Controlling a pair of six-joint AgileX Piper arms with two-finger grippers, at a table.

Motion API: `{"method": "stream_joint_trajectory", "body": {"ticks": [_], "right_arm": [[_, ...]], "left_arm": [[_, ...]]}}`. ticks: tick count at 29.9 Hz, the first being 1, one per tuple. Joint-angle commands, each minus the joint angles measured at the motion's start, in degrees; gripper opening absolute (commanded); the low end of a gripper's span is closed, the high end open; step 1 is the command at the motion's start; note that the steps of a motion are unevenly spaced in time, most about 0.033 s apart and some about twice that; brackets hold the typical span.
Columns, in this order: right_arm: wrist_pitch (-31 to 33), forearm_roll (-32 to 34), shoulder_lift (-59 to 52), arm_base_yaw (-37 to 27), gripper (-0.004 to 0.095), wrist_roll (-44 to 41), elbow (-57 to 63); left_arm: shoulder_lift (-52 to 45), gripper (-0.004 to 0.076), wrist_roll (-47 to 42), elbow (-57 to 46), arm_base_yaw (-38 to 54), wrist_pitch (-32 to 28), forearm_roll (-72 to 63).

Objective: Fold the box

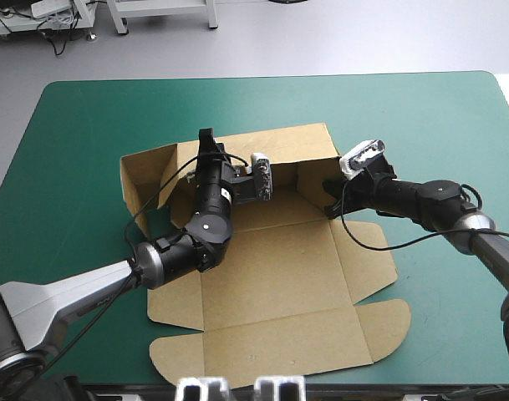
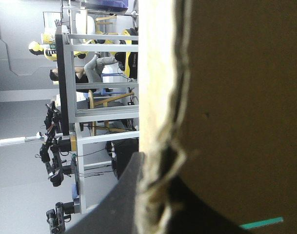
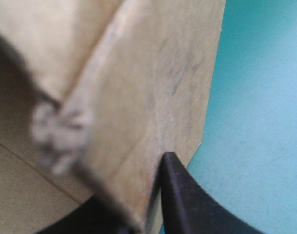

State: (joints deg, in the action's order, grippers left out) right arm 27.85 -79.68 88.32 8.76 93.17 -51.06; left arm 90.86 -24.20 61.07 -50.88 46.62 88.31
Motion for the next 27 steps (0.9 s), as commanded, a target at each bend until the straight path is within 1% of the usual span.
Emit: {"method": "stream_joint_trajectory", "body": {"ticks": [1, 4, 10, 16, 18, 19, 22, 25, 27], "right_arm": [[-1.4, -2.5, -1.6, -0.2, -0.0005, 1.0, -1.3], [-1.3, -2.5, -1.6, -0.2, -0.0002, 1.0, -1.3], [1.0, -2.5, -1.6, -0.2, -0.0004, 1.0, -1.3], [2.1, -2.4, -1.6, -0.2, -0.0004, 1.0, -1.3], [2.6, -2.2, -1.6, -0.2, -0.0004, 1.0, -1.3], [2.7, -2.2, -1.6, -0.2, -0.0004, 1.0, -1.3], [3.7, -1.8, -1.6, -0.2, -0.0004, 0.7, -1.3], [4.1, -1.7, -1.6, -0.2, -0.0004, 0.7, -1.3], [4.2, -1.4, -1.6, -0.2, -0.0004, 0.7, -1.3]], "left_arm": [[-2.1, -0.0011, -1.1, 1.3, -0.3, 0.6, 1.0], [-2.0, -0.0011, -1.1, 1.3, -0.3, 1.0, 1.0], [-1.0, -0.0009, -1.1, 1.3, -0.3, 2.1, 1.8], [0.7, -0.0007, -1.2, 1.3, -0.3, 2.5, 7.3], [1.4, 0.0012, -1.2, 1.3, -0.3, 3.4, 8.3], [1.9, 0.0025, -1.2, 1.3, -0.3, 3.8, 8.5], [3.4, 0.0099, -1.2, 1.4, -0.3, 5.1, 10.3], [4.8, 0.0209, -1.2, 1.5, -0.2, 6.2, 10.8], [5.5, 0.0278, -2.2, 1.7, -0.2, 8.8, 12.9]]}}
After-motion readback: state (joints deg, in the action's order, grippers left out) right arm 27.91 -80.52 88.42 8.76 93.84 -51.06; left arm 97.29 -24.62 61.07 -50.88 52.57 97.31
